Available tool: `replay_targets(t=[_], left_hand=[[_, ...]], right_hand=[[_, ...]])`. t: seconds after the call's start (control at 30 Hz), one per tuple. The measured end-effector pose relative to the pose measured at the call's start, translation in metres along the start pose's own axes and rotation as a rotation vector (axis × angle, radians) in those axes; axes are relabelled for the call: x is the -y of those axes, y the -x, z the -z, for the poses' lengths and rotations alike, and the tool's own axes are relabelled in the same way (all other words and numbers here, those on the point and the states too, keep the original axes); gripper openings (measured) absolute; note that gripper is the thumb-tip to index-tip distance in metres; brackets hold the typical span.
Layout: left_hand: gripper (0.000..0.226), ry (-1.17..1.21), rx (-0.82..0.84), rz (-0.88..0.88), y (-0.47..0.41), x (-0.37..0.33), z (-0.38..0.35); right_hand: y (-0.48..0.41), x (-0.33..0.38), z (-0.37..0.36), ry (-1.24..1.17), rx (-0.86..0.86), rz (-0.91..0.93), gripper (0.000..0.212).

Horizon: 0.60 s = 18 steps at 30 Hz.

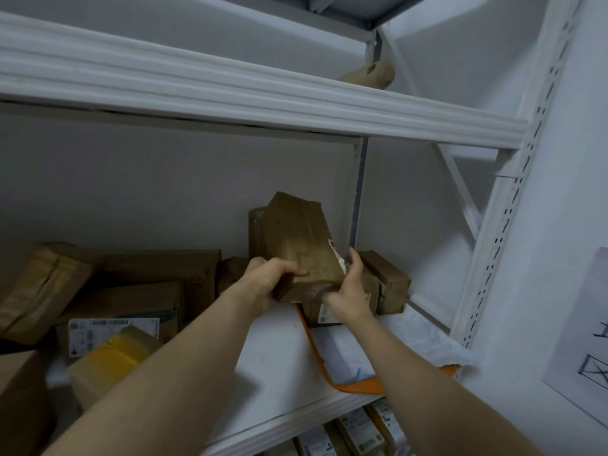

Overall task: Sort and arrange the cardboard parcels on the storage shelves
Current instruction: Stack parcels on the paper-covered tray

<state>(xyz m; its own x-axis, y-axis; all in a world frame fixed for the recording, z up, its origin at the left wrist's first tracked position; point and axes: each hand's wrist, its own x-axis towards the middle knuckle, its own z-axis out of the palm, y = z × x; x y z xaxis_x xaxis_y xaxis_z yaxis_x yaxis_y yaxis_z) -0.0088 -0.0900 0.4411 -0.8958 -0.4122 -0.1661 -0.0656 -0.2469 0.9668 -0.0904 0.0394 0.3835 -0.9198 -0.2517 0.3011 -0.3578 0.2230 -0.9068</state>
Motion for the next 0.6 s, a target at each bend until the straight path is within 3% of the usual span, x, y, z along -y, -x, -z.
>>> replay_targets(t=[0.07,0.13,0.23,0.33,0.5,0.6], left_hand=[[0.063,0.062,0.021,0.000,-0.001,0.000,0.000],[0.068,0.110,0.031,0.001,-0.002,-0.001,0.000],[0.059,0.104,0.052,-0.010,-0.001,-0.001,0.000],[0.055,0.087,0.084,-0.005,-0.003,-0.001,-0.002],[0.050,0.007,0.055,0.016,-0.007,0.003,-0.006],[0.051,0.012,0.040,0.008,-0.013,0.004,-0.010]], right_hand=[[-0.004,0.010,0.003,-0.497,0.008,-0.319,0.055],[-0.001,0.015,0.008,-0.832,0.105,-0.473,0.036],[0.000,0.014,0.013,-0.889,0.177,-0.458,0.038],[-0.004,0.009,0.011,-0.861,0.144,-0.433,0.040],[-0.009,0.004,0.015,-0.871,0.123,-0.400,0.021],[-0.011,0.001,0.017,-0.887,0.147,-0.407,0.046]])
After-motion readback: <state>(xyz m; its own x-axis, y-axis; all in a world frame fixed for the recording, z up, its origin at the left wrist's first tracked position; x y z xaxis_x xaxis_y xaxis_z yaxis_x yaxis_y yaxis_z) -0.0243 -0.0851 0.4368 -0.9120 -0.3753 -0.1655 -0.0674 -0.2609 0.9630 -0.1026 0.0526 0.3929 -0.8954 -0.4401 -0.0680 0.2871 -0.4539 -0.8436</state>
